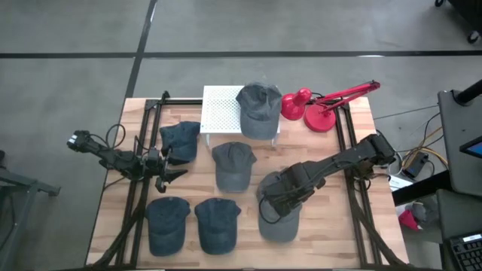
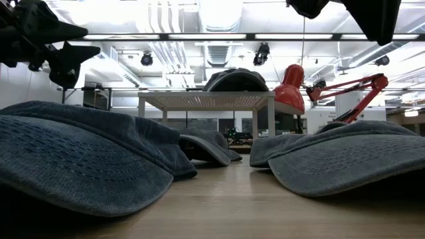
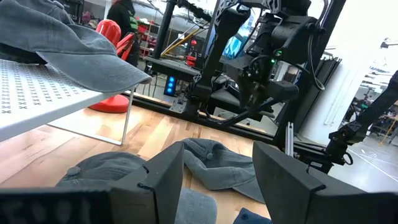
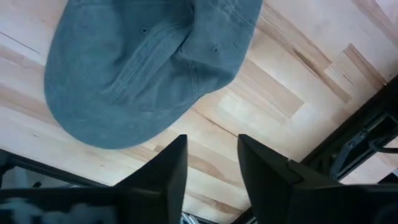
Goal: Pick & Place hat
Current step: Stack the bottom gray cap on top of the other gray cap on the shelf
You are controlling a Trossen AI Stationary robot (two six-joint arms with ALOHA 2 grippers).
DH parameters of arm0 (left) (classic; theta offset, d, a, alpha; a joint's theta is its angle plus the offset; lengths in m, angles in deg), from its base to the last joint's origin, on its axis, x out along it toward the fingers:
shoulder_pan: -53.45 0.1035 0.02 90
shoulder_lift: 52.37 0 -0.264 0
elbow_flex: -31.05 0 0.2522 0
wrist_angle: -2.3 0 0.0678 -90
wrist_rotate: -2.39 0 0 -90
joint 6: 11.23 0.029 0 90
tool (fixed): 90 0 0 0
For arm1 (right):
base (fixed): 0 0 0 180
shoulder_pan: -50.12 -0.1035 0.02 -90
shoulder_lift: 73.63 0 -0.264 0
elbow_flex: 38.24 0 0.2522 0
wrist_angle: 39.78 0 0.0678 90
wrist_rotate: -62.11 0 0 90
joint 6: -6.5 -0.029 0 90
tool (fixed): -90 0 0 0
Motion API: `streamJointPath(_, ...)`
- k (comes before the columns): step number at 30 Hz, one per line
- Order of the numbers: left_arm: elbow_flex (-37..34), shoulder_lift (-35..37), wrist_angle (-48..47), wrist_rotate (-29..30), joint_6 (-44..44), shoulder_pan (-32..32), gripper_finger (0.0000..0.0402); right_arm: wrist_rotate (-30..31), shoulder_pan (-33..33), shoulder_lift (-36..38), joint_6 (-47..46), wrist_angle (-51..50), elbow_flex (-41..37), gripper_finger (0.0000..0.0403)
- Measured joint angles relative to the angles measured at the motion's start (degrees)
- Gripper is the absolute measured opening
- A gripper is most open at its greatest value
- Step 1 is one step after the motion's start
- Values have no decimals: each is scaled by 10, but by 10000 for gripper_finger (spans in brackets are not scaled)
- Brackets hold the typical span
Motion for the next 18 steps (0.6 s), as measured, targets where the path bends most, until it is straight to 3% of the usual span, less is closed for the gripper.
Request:
streamJointPath(8, 0, 0, 0, 0, 0, 0, 195, 6, 0, 1, -6, 43, -15, 204)
streamJointPath(18, 0, 0, 0, 0, 0, 0, 195, 8, 0, 1, -54, 131, -89, 274)
